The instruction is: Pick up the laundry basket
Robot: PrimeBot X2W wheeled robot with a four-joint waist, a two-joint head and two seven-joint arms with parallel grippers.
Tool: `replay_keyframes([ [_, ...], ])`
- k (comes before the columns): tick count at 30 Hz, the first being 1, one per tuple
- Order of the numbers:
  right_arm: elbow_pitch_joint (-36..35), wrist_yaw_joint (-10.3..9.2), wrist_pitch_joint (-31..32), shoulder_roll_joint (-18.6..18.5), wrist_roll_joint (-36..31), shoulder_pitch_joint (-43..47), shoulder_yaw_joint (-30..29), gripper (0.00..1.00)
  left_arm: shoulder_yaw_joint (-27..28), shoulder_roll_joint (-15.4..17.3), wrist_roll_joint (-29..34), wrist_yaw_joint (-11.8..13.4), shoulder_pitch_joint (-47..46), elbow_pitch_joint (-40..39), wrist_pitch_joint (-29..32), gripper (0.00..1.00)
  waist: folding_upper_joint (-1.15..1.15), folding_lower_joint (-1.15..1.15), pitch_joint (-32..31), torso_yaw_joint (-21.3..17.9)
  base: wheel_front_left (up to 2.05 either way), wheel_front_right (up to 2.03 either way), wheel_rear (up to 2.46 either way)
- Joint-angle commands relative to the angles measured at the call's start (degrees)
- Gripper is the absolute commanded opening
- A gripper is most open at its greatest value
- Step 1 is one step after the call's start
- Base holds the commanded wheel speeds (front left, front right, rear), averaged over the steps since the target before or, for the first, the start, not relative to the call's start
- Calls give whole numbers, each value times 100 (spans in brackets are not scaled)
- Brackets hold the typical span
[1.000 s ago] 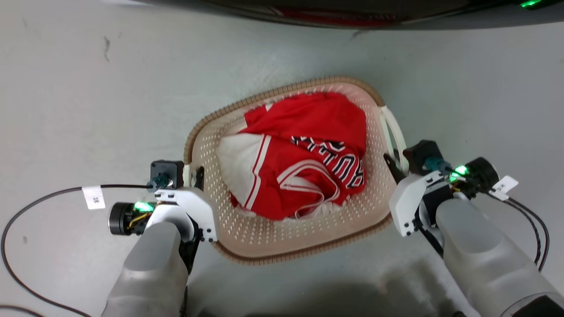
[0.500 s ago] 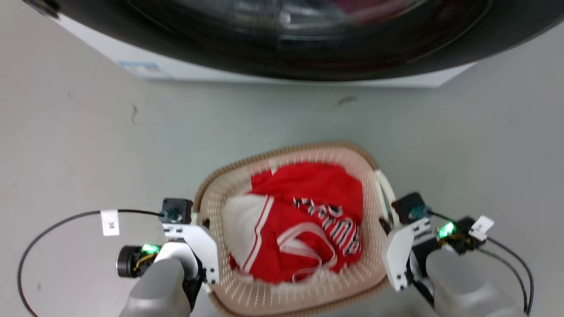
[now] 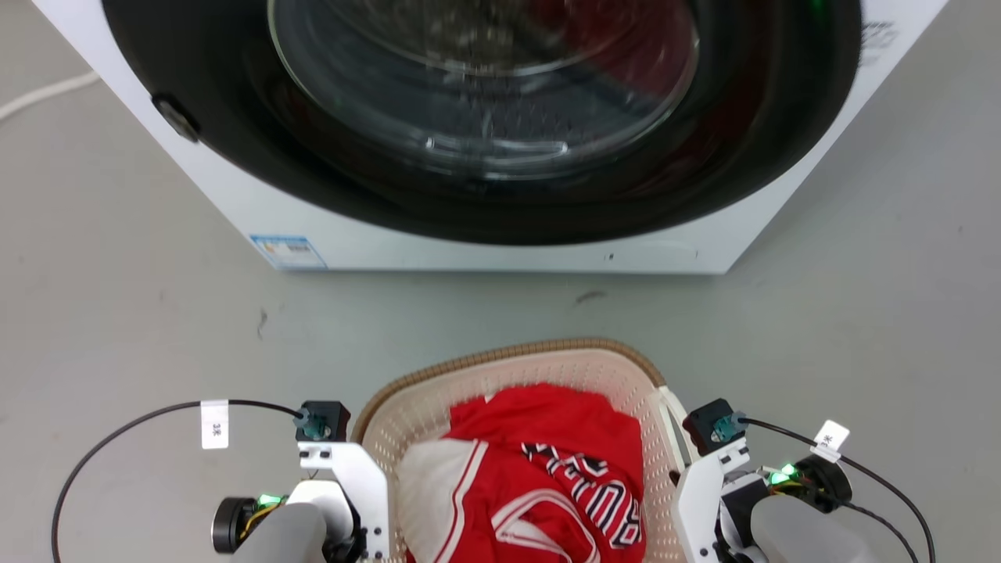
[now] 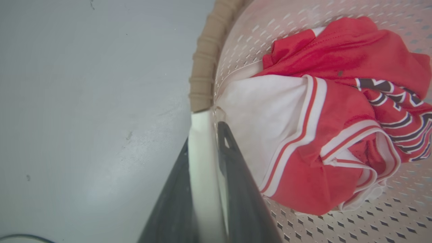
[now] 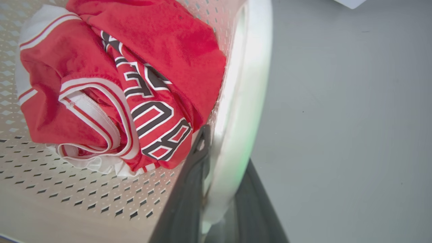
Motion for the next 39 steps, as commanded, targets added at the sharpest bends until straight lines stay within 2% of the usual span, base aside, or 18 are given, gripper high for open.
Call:
replay_keyframes([
  [1,-90,34,15,63,35,69,96,0,-70,-66,-37,-64,60,-68,41,0,0,1,-236,-24,0,0,0],
  [15,-289,32,670,-206,1128,383,923,0,-979,227,-1078,-61,396,-440,874,0,0,1,-1239,-57,0,0,0],
  [39,-301,28,1036,-357,2280,539,1823,0,-1936,386,-2168,-62,653,-436,1266,0,0,1,-1932,-136,0,0,0],
])
